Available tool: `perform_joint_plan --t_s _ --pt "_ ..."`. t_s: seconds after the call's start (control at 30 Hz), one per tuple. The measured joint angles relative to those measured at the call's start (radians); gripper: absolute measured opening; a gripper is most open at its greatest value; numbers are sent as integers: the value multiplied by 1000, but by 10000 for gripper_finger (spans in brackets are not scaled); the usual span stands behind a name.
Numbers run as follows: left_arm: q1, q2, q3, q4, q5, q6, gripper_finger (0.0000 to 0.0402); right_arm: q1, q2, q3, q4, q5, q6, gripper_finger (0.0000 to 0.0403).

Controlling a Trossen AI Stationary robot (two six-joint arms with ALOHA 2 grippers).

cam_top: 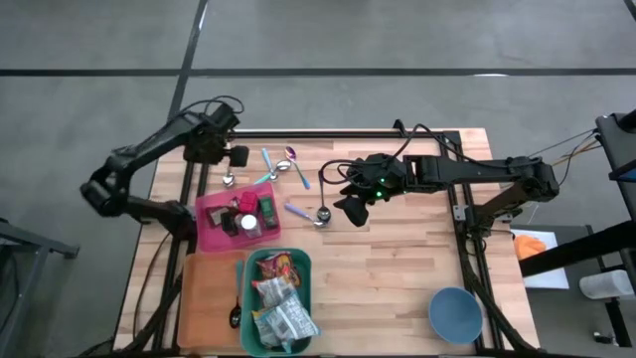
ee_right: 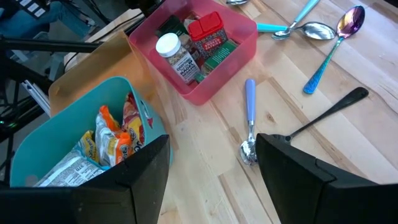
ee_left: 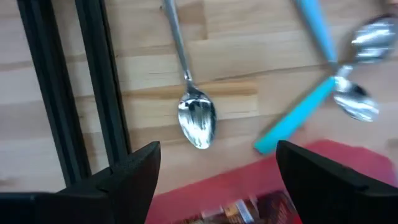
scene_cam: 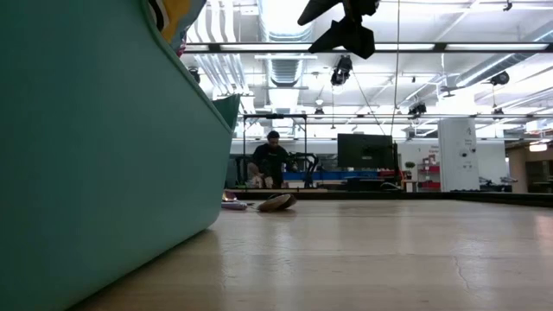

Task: Pick & Place Food Item
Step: Put the silver spoon into the orange bin

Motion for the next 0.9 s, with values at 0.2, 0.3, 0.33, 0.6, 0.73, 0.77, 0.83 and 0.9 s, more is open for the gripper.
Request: perform_joint_plan --t_s 0.2,0.3,0.33,0.6,0.73,0.77,0.83,0.9 --pt "58 165 0 67 4 45 322 0 0 0 0 0 0 233" --pt "76 226 0 106 4 47 322 0 0 0 0 0 0 233" --pt "80 244 0 117 4 48 322 0 0 0 0 0 0 233" --pt "98 359 0 157 11 47 312 0 0 0 0 0 0 233" --pt "113 380 -24 192 12 47 285 0 0 0 0 0 0 233" --pt "119 381 -34 205 15 47 279 0 0 0 0 0 0 233" --pt "124 380 -42 211 12 47 267 0 0 0 0 0 0 233" --pt "123 376 -44 223 7 47 258 0 0 0 0 0 0 233"
